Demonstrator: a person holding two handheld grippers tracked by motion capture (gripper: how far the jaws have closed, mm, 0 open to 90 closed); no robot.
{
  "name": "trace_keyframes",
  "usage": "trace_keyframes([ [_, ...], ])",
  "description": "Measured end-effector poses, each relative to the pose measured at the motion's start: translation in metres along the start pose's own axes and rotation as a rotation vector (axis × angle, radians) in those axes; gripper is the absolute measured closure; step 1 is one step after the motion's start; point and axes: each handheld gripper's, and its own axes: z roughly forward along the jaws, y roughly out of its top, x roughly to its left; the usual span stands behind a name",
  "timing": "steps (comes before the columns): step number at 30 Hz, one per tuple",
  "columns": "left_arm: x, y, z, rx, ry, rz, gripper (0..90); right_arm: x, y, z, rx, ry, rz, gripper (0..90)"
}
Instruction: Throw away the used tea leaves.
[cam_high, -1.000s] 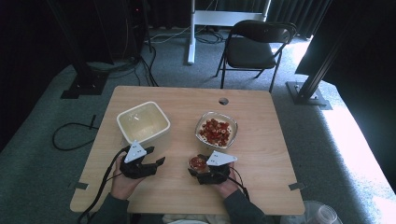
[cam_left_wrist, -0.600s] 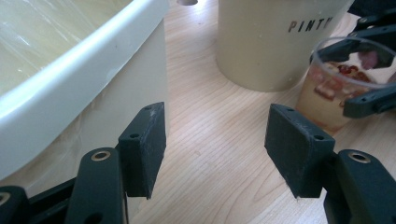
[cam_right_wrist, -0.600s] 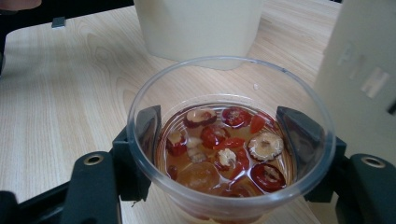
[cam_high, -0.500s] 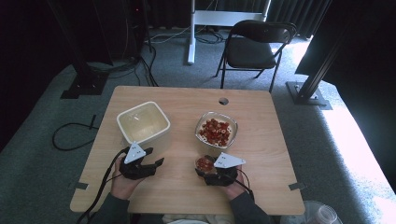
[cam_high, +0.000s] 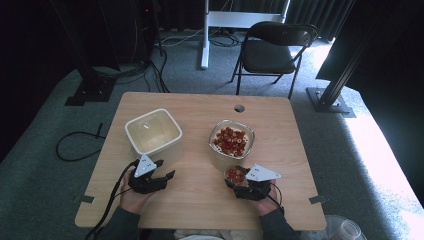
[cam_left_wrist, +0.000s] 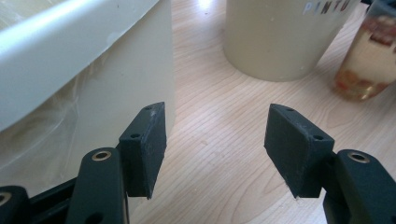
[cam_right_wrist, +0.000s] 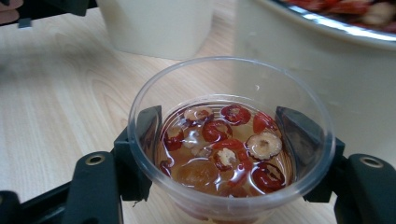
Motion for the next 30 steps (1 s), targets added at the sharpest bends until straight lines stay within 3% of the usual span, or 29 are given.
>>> trace_keyframes([
  [12,0.006,-0.019,0.017,0.021,0.007,0.009,40.6,-0.028,-0.011,-0.031,-0.003,-0.127,0.053,34.0],
  [17,0.01,-0.026,0.022,0.027,-0.001,-0.004,40.6,-0.04,-0.016,-0.041,-0.003,-0.179,0.084,34.0],
  [30,0.013,-0.029,0.027,0.051,0.001,-0.008,40.7,-0.05,-0.019,-0.045,0.01,-0.234,0.118,33.9],
])
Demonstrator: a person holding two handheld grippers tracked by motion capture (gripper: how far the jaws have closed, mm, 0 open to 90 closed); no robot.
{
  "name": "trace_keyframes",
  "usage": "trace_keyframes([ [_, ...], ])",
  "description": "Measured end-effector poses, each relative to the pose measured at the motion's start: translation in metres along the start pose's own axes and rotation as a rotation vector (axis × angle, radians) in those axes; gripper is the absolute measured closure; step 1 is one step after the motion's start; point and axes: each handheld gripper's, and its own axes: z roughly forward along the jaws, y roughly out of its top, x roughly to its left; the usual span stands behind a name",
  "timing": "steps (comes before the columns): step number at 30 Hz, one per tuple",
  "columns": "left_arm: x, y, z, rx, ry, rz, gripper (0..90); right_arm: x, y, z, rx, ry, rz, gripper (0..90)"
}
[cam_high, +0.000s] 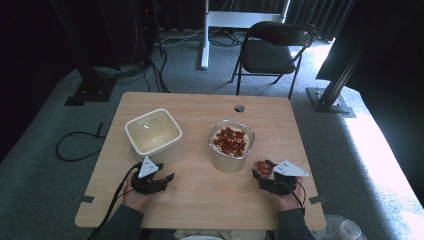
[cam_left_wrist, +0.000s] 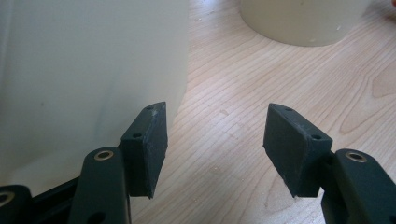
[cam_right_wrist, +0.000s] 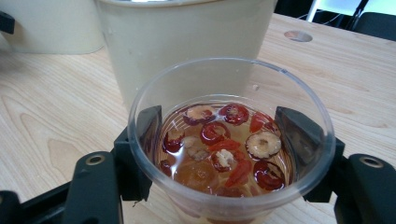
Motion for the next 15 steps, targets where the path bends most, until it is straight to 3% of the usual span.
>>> trace_keyframes([
  [15,-0.0018,-0.0011,0.0047,0.02,-0.011,0.007,40.7,-0.0053,0.0071,0.0002,-0.011,-0.015,0.004,33.9],
])
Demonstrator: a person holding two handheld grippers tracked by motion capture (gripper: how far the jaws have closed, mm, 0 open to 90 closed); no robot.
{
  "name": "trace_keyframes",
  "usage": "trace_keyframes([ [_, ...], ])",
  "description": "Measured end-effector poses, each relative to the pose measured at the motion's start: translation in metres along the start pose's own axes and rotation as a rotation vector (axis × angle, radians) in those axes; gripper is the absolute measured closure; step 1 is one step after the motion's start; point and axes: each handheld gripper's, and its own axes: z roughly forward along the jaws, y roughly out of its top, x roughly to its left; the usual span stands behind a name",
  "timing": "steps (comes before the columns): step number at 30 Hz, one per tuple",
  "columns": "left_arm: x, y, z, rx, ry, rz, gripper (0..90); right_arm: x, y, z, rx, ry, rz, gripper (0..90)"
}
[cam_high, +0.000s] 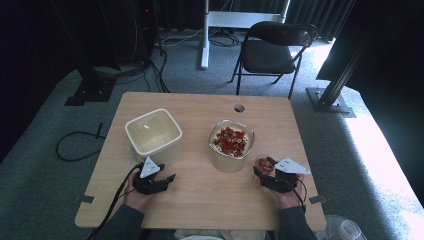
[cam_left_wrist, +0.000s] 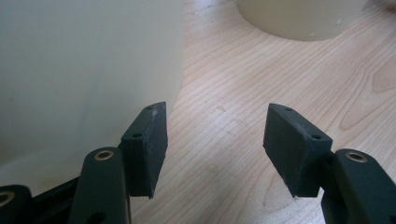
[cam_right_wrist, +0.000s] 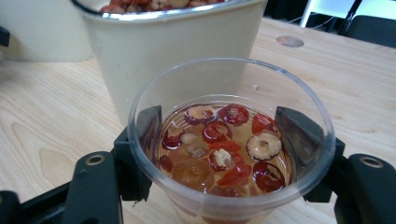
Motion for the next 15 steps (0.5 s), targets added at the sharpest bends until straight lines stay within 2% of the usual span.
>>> trace_keyframes([
  [11,-0.002,-0.001,0.004,0.019,-0.004,0.007,40.7,-0.01,0.014,0.002,-0.024,-0.016,-0.007,33.9],
  [15,-0.002,-0.001,0.006,0.027,-0.003,0.01,40.7,-0.01,0.018,0.002,-0.034,-0.011,-0.014,33.9],
])
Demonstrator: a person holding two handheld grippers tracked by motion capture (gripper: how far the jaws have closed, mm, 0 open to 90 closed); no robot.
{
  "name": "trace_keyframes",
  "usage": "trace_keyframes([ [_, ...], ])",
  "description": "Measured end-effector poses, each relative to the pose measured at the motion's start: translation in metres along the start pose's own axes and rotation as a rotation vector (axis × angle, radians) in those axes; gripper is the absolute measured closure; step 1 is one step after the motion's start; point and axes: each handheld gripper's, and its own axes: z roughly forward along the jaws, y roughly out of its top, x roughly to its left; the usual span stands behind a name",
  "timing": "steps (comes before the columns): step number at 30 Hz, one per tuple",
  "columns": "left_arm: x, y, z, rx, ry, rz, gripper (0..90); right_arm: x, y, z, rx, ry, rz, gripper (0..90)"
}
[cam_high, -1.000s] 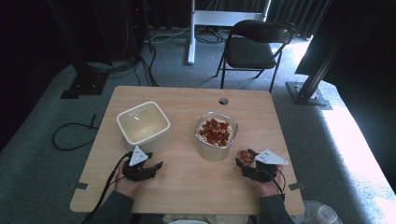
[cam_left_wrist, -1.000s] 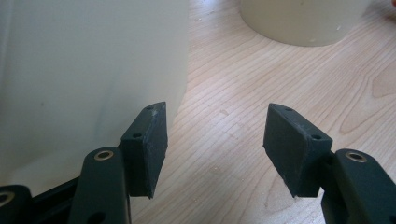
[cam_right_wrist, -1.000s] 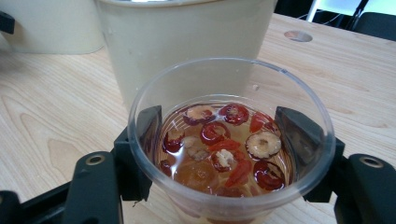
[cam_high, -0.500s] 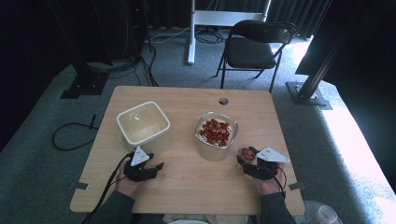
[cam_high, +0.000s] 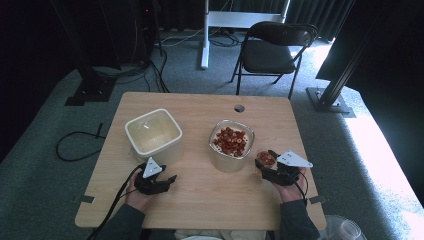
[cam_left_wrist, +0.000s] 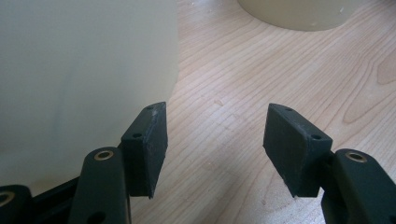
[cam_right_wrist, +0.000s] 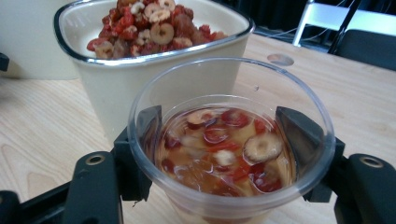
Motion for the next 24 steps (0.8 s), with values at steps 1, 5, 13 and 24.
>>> trace_keyframes([
  [1,0.0,0.0,0.0,-0.001,0.0,-0.002,40.7,0.0,0.001,0.0,-0.005,-0.009,-0.003,33.9],
  [5,0.0,0.0,0.0,-0.002,-0.002,-0.002,40.7,-0.004,0.002,-0.003,-0.013,-0.002,0.019,34.0],
  [13,-0.001,0.0,0.002,0.002,-0.005,-0.004,40.7,-0.008,0.014,-0.004,-0.017,-0.025,0.014,33.9],
  [24,-0.001,0.0,0.001,0.005,0.0,0.0,40.7,-0.011,0.053,0.005,-0.028,-0.053,-0.024,33.9],
])
